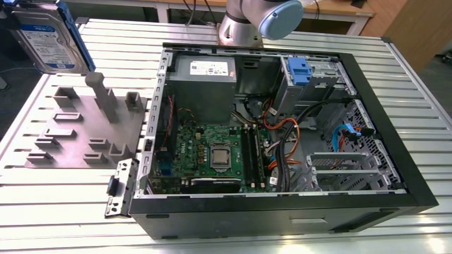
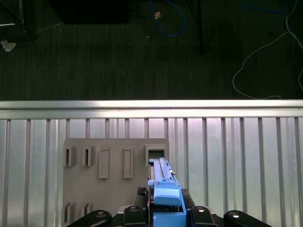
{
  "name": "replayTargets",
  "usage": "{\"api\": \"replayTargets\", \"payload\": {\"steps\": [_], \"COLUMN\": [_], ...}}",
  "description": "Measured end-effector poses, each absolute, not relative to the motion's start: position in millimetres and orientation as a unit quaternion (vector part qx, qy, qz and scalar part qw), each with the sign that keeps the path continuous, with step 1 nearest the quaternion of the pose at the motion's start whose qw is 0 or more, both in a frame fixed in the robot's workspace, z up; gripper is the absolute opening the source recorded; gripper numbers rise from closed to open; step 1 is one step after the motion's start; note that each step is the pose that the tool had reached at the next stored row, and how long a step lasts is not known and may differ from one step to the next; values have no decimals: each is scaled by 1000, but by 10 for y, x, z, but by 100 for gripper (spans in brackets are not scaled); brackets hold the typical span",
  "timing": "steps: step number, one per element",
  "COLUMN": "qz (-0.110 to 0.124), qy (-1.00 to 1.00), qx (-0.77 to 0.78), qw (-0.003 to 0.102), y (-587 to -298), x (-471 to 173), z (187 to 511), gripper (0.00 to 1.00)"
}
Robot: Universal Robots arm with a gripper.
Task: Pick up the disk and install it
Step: 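Pick up the disk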
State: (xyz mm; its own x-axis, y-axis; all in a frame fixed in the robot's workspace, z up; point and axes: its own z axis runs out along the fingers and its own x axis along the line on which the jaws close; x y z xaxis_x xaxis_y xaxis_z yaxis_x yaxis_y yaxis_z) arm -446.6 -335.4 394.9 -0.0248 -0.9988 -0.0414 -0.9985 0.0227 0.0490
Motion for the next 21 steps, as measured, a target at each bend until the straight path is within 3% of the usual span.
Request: {"api": "replayTargets", "payload": {"steps": [21], "qz": [-32], "qy": [-715], "qx": [698], "qw": [2], "y": [-3354], "x": [-4466], "z": [4028], "gripper": [36]}}
